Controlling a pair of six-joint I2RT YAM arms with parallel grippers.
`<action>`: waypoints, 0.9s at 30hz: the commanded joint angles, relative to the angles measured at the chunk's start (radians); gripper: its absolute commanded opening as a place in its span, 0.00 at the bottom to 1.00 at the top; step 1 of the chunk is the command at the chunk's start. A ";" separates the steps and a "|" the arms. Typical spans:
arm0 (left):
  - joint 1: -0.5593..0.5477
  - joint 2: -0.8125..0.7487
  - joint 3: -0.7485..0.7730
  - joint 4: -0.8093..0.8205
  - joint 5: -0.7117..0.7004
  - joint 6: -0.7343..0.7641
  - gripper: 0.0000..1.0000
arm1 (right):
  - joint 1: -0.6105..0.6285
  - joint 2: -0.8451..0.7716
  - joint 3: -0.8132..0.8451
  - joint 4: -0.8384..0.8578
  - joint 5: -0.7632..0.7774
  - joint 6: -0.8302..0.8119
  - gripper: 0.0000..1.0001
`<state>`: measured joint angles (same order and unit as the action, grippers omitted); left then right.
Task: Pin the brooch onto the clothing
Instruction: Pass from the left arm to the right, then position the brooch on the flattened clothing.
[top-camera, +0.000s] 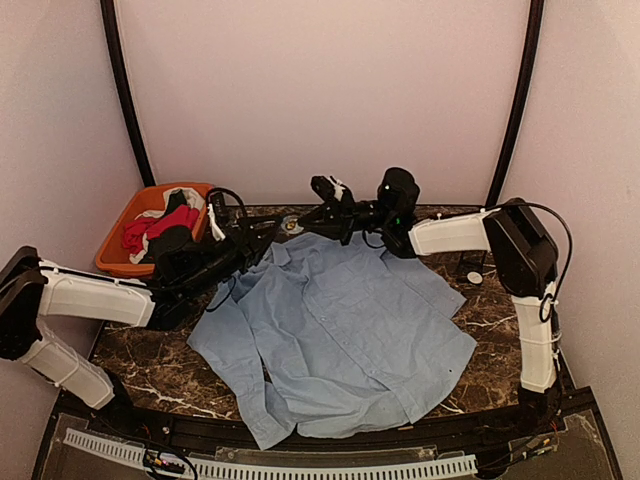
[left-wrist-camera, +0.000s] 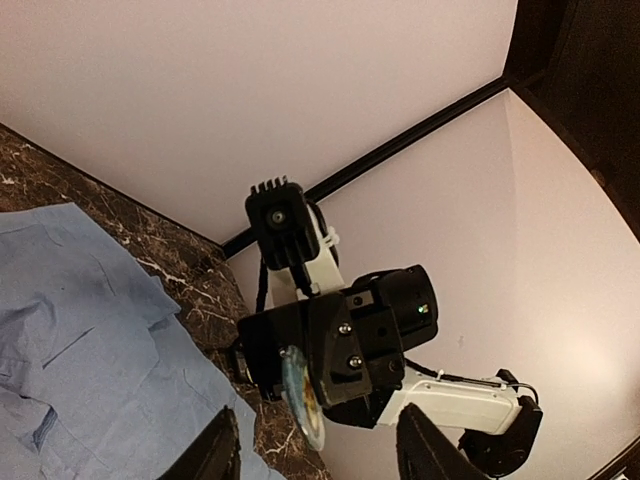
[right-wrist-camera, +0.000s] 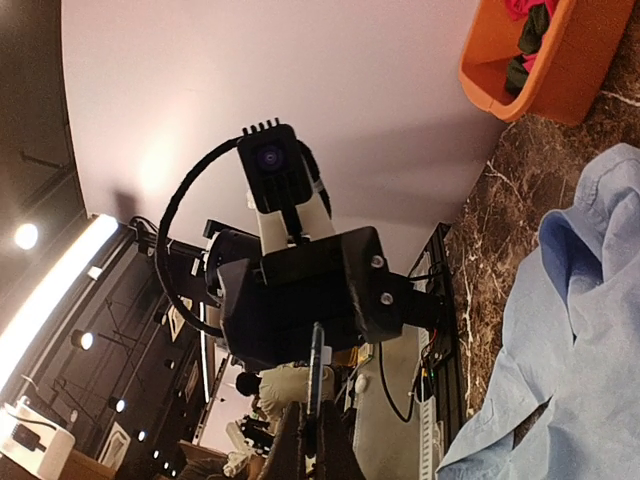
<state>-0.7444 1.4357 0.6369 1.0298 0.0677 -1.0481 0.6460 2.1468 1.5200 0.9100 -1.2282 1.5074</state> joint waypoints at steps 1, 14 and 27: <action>-0.001 -0.181 -0.047 -0.129 -0.090 0.128 0.55 | -0.019 -0.005 -0.097 0.360 0.115 0.411 0.00; -0.002 -0.418 -0.010 -0.867 -0.334 0.349 0.60 | -0.018 -0.111 -0.255 0.412 0.330 0.572 0.00; -0.009 -0.284 -0.149 -0.692 -0.133 0.475 0.60 | -0.014 0.105 -0.083 0.489 -0.010 0.542 0.00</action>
<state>-0.7456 1.1259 0.5259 0.2485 -0.1497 -0.6533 0.6254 2.1983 1.4342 1.3205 -1.1183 1.9976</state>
